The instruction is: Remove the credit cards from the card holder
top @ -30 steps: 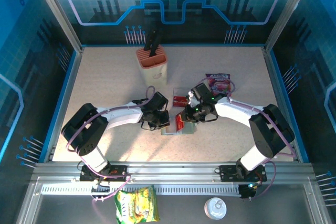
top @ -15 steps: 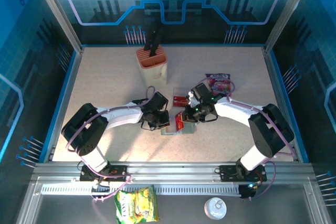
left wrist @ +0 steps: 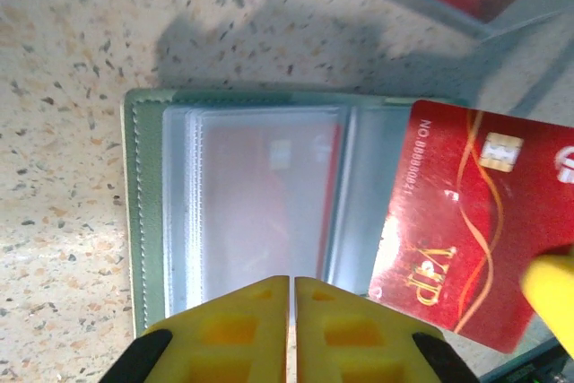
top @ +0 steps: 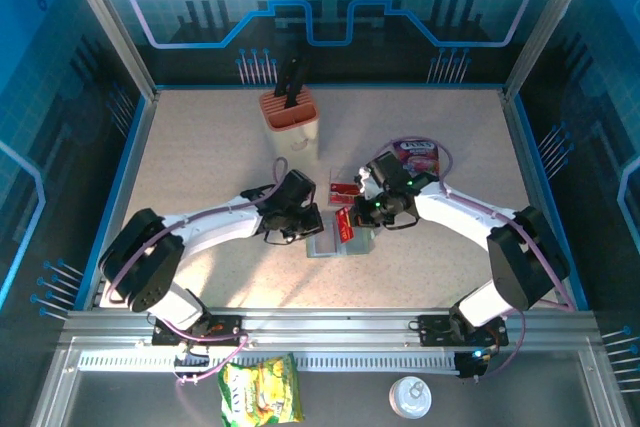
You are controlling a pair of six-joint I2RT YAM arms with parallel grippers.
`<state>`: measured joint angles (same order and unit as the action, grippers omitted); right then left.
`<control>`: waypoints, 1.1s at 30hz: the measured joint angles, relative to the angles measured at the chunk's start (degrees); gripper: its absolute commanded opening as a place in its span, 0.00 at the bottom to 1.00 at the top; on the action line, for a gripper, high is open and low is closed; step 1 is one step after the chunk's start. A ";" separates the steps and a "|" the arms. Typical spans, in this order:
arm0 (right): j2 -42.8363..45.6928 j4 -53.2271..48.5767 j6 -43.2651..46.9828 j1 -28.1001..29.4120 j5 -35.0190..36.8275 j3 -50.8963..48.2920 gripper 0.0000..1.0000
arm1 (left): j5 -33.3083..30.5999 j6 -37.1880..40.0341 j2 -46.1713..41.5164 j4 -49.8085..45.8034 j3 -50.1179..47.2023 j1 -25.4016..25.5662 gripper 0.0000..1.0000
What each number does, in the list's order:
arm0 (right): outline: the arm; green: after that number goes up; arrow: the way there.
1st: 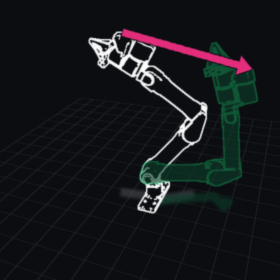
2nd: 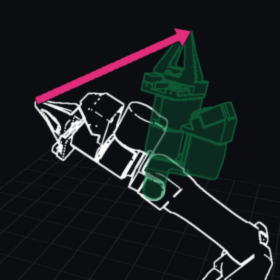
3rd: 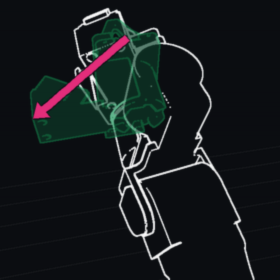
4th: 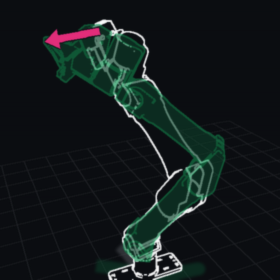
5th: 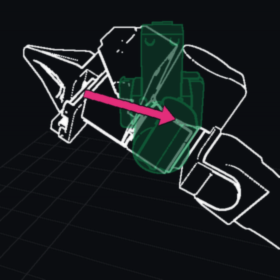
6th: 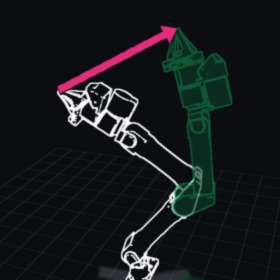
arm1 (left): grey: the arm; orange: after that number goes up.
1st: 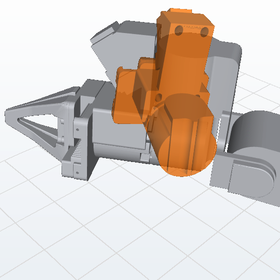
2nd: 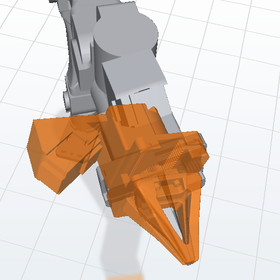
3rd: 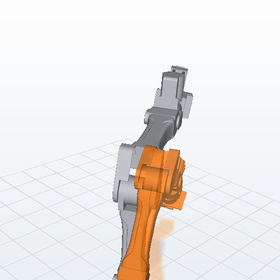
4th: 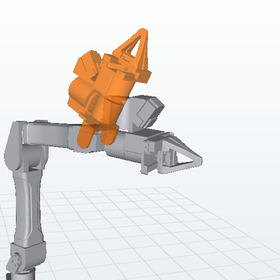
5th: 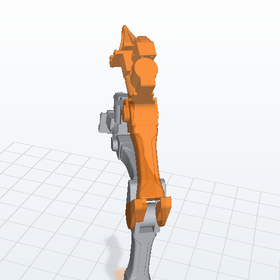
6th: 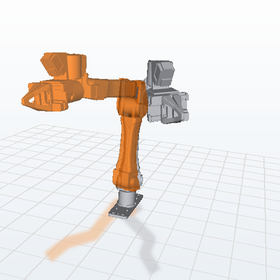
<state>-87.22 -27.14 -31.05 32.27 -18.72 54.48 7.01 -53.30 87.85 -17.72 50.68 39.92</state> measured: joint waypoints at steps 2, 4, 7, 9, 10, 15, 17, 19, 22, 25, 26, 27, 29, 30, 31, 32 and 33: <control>0.00 -1.84 2.73 -0.09 0.39 1.33 0.00 | -1.09 0.76 -1.84 -0.07 -0.26 0.00 0.14; -0.02 -3.98 6.36 -0.09 0.76 2.97 0.00 | -2.19 1.20 -3.48 -0.42 -0.31 0.00 0.17; -0.02 -5.92 12.85 -0.09 1.66 5.09 0.00 | -3.80 2.10 -5.84 -0.70 -0.66 0.00 0.18; -0.02 -6.43 18.38 -0.07 2.03 5.55 0.00 | -5.16 2.56 -7.45 -1.40 -1.14 0.00 0.19; -0.09 -6.86 21.09 -0.07 2.27 5.66 0.00 | -5.75 2.71 -8.15 -1.73 -1.36 0.00 0.20; -3.17 -12.35 34.97 -0.04 6.21 10.43 0.00 | -8.92 3.74 -12.66 -3.08 -2.60 -0.02 0.28; -5.53 -14.34 39.54 -0.09 7.72 13.70 0.00 | -9.77 4.28 -14.19 -3.39 -2.97 -0.04 0.31; -7.69 -16.26 43.41 -0.20 8.76 16.65 0.00 | -10.56 4.48 -15.39 -3.93 -3.15 -0.04 0.32; -10.67 -19.32 48.92 -0.59 10.16 21.07 0.00 | -11.80 5.29 -17.03 -5.33 -3.37 -0.04 0.33; -13.25 -22.53 53.70 -1.14 11.08 25.75 0.00 | -12.55 5.46 -18.67 -6.08 -4.28 -0.24 0.33; -14.10 -23.52 55.19 -1.22 11.28 27.41 0.00 | -12.72 5.49 -19.12 -6.16 -4.74 -0.37 0.33; -14.93 -24.63 56.65 -1.33 11.45 29.18 0.00 | -12.83 5.49 -19.45 -6.43 -5.07 -0.55 0.33; -16.48 -27.02 59.17 -1.51 11.63 32.54 0.00 | -12.83 5.49 -19.74 -6.62 -5.49 -0.94 0.33; -17.42 -28.20 60.35 -1.60 11.63 34.38 0.00 | -12.81 5.49 -19.74 -6.82 -5.53 -1.18 0.33; -18.32 -29.09 61.40 -1.70 11.67 36.09 0.00 | -12.83 5.51 -19.74 -6.93 -5.53 -1.29 0.33; -19.28 -30.14 62.45 -1.79 11.65 37.73 0.00 | -12.81 5.57 -19.74 -6.97 -5.53 -1.49 0.33; -20.26 -31.23 63.39 -1.95 11.65 39.30 0.00 | -12.81 5.70 -19.74 -7.08 -5.53 -1.64 0.33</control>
<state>-107.48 -58.37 32.34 30.33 -7.07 93.78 -5.80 -47.59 68.12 -24.80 45.15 38.28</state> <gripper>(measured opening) 0.044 0.334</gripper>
